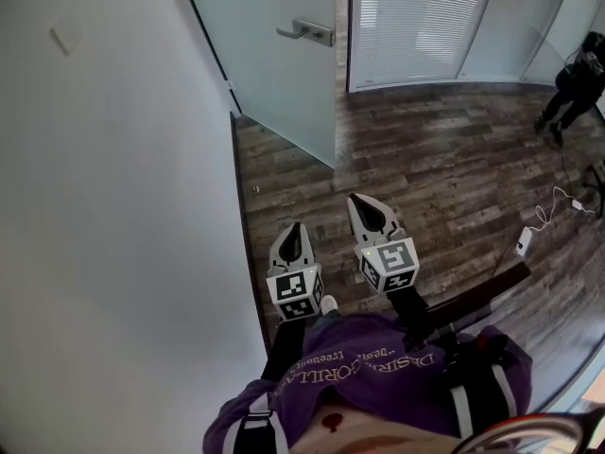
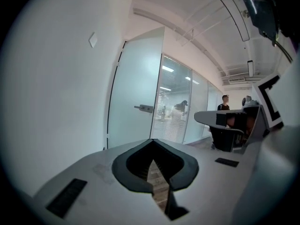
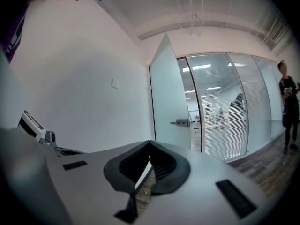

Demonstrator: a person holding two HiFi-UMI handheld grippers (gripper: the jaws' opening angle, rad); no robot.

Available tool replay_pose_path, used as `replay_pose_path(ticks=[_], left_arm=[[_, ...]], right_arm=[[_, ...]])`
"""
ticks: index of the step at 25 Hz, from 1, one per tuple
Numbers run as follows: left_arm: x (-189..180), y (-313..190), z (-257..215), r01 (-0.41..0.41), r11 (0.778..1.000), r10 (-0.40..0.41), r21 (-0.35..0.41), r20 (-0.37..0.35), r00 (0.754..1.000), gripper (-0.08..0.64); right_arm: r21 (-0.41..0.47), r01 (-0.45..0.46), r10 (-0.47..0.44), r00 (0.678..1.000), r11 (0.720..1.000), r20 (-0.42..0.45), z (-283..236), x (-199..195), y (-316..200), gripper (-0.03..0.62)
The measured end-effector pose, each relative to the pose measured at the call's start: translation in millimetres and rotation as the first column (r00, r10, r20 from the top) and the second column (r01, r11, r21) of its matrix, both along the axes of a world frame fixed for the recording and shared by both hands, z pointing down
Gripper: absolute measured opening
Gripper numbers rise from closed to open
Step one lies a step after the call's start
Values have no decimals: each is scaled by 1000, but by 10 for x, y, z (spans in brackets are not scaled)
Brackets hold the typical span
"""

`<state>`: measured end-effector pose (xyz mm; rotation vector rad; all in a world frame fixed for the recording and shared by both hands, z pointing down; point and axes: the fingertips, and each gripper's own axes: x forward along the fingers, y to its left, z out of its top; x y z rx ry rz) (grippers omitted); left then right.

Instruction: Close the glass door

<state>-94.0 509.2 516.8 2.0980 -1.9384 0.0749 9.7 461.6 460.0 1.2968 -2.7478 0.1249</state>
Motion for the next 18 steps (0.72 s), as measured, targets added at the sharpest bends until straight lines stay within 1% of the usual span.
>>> replay_pose_path(ticks=[3, 5, 7, 9, 12, 16, 18], left_arm=[[-86, -24, 83, -7, 1000, 7, 10, -2, 1000, 0], [-120, -20, 154, -6, 1000, 6, 3, -13, 1000, 0], [-98, -32, 197, -9, 1000, 9, -2, -32, 999, 0], [-32, -93, 205, -24, 1000, 24, 1, -33, 999, 0], [-26, -294, 234, -25, 1000, 25, -17, -15, 1000, 0], [-153, -605, 260, 22, 999, -23, -44, -29, 999, 0], [-169, -788, 272, 33, 998, -34, -47, -25, 999, 0]], right_arm=[[2, -11, 11, 1000, 1000, -4, 93, -88, -5, -11], [-1, -8, 8, 1000, 1000, -3, 145, -136, 17, -11], [-2, -6, 6, 1000, 1000, -7, 191, -140, 10, -11], [-5, -8, 8, 1000, 1000, -11, 218, -120, -59, -11], [-18, 4, -5, 1000, 1000, -14, 211, -157, -274, -11], [-30, 31, -32, 999, 999, -9, 192, -247, -636, -11], [-29, 37, -38, 999, 999, -9, 197, -237, -833, -11]])
